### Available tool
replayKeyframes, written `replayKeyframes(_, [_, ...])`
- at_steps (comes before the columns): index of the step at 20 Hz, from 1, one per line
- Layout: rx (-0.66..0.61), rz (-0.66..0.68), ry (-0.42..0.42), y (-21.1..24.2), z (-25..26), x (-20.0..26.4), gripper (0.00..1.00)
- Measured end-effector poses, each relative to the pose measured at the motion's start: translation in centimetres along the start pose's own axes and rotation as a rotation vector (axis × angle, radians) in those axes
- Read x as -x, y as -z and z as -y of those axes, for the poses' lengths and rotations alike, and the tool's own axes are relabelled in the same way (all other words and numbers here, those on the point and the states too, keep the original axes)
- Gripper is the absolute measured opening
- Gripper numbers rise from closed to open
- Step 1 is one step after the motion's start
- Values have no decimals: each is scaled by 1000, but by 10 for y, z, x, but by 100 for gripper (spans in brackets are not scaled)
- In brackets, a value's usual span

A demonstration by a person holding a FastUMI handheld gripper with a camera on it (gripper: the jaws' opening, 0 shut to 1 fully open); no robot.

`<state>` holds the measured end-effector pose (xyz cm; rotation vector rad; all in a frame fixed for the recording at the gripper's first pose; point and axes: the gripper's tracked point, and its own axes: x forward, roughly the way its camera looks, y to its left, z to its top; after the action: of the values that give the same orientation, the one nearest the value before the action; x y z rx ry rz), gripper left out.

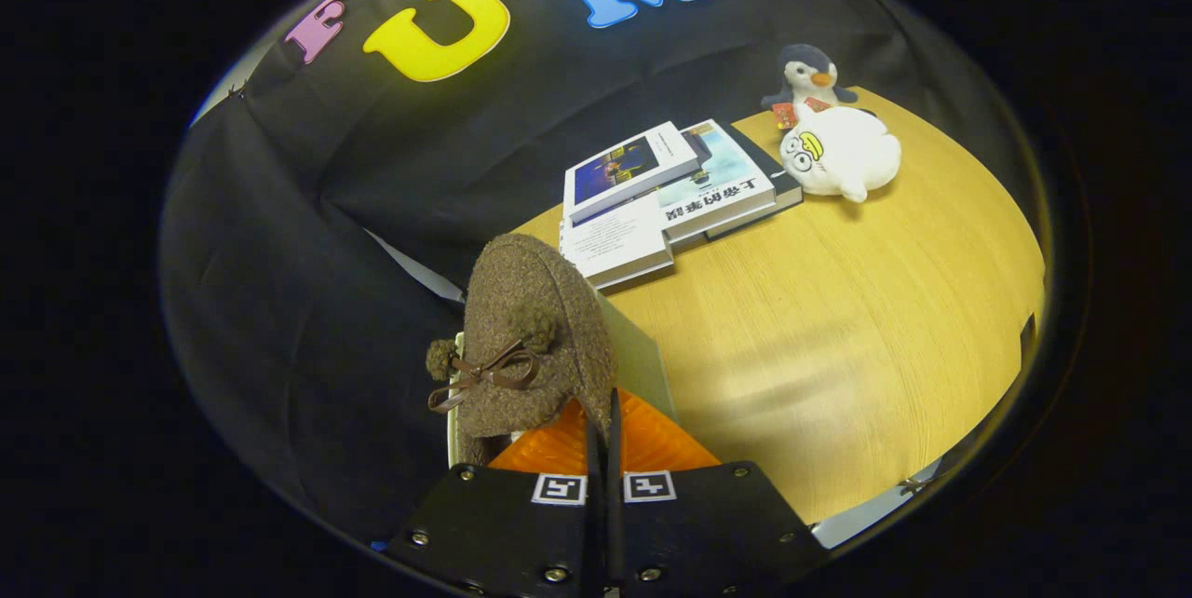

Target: Open the storage box then place both shoes into the box .Put the left shoe in first, then the right shoe, with the right side of both shoes facing outward in a uniform manner.

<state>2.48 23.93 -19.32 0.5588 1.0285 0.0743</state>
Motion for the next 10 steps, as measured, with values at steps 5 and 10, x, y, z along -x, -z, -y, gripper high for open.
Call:
replayKeyframes(5, [-1, -44, 7, 27, -12, -23, 1])
replayKeyframes(10, [-46, -58, 26, 48, -12, -40, 1])
